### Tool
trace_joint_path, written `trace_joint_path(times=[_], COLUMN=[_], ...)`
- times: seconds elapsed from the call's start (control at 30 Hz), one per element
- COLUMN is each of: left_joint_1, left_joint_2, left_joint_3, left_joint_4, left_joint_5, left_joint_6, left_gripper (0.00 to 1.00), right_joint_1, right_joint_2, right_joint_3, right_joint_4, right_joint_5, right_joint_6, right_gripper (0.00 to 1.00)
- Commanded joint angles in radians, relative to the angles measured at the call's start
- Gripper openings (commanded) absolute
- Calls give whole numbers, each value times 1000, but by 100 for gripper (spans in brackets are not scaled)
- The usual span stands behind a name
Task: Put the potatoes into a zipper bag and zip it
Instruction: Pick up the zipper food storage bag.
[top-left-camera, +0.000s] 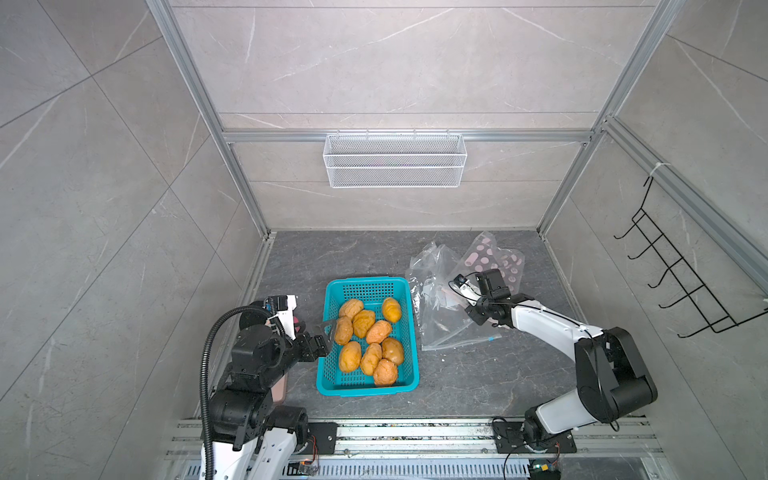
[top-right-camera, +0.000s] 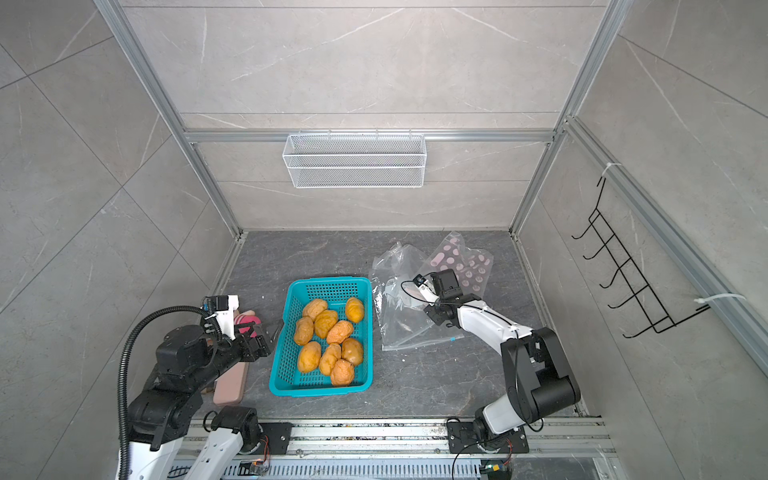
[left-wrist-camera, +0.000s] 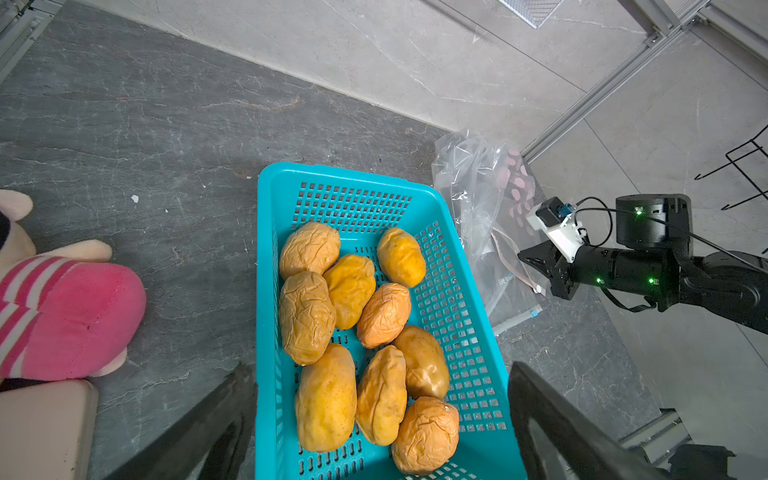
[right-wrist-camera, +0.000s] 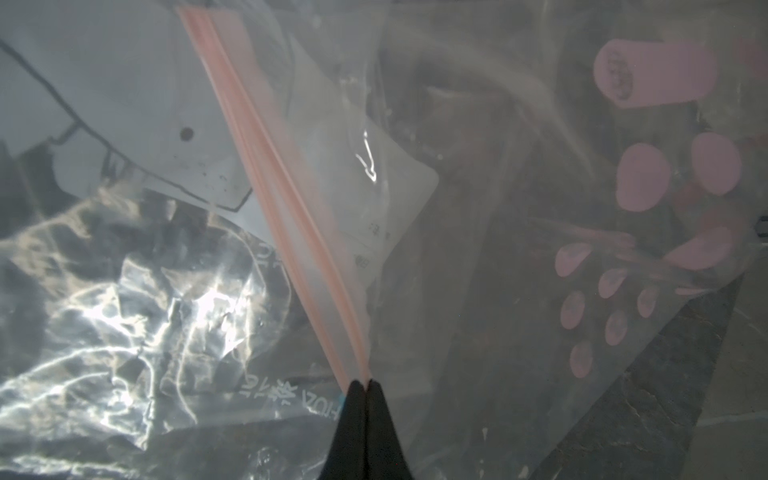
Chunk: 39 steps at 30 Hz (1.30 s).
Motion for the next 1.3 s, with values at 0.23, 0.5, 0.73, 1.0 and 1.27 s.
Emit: trace_joint_path(times=[0.23, 0.5, 0.73, 1.0, 1.27], left_joint_1=[-5, -4, -5, -4, -13], left_joint_2=[5, 17, 33, 67, 258], left_joint_3=[6, 6, 5, -5, 28], left_joint_4=[0, 2, 4, 31, 165], left_joint_5=[2, 6, 15, 70, 292], left_joint_6=[17, 16, 15, 14, -93], left_gripper=[95, 95, 95, 95, 93], right_joint_1=[56, 198, 266, 337, 338], right_joint_2=[-165, -252, -171, -97, -199], right_joint_3=[39, 29, 52, 180, 135], right_joint_4=[-62, -117, -54, -32, 28], right_joint_5=[-106, -165, -218, -222, -265], right_joint_6=[185, 278, 343, 372, 458], right_gripper=[0, 0, 0, 0, 0])
